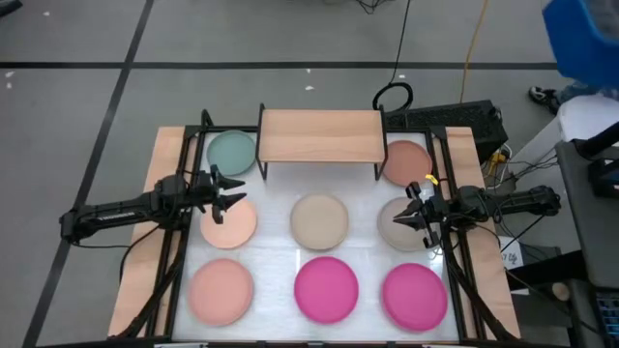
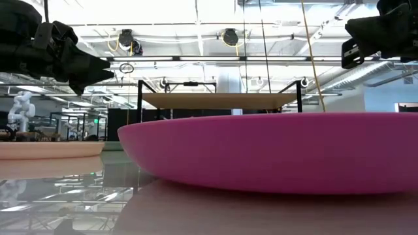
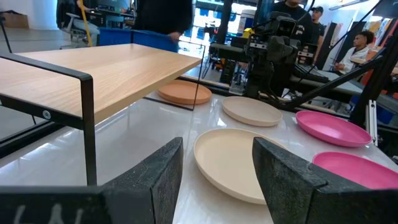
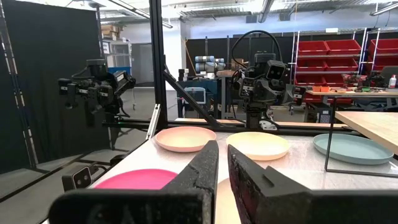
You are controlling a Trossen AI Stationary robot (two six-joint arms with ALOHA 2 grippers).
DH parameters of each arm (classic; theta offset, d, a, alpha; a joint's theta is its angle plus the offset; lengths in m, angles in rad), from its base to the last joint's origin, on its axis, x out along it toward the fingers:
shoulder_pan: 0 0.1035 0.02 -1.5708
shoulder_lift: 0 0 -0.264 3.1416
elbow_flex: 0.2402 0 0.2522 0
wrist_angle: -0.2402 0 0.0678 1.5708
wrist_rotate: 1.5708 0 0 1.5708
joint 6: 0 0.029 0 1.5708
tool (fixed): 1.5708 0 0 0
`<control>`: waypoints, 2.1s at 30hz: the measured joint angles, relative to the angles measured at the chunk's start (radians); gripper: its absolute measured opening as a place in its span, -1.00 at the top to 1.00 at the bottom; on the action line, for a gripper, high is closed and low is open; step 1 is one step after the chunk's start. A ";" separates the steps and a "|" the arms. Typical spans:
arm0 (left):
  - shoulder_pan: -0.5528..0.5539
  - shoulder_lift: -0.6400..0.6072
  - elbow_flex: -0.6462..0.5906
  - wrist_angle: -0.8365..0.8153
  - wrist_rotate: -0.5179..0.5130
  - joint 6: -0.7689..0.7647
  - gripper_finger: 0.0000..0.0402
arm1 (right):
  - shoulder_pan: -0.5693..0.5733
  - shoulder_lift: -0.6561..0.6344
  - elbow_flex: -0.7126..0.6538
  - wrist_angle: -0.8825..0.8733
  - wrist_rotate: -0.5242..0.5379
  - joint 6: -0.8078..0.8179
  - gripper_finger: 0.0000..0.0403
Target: Place and stack plates onto a shelf
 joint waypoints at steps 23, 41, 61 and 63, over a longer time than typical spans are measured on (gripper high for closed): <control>0.000 0.000 0.000 0.000 0.000 0.000 0.01 | 0.000 0.000 0.000 0.000 0.000 0.000 0.90; 0.000 0.000 0.000 0.000 0.000 0.000 0.01 | 0.000 0.000 0.000 0.406 0.067 0.055 0.90; 0.000 0.000 0.000 0.000 0.000 0.000 0.01 | 0.000 0.126 0.153 0.173 0.499 0.000 0.90; 0.000 0.000 0.000 -0.001 0.000 0.000 0.01 | -0.001 0.184 0.198 0.160 0.496 -0.024 0.90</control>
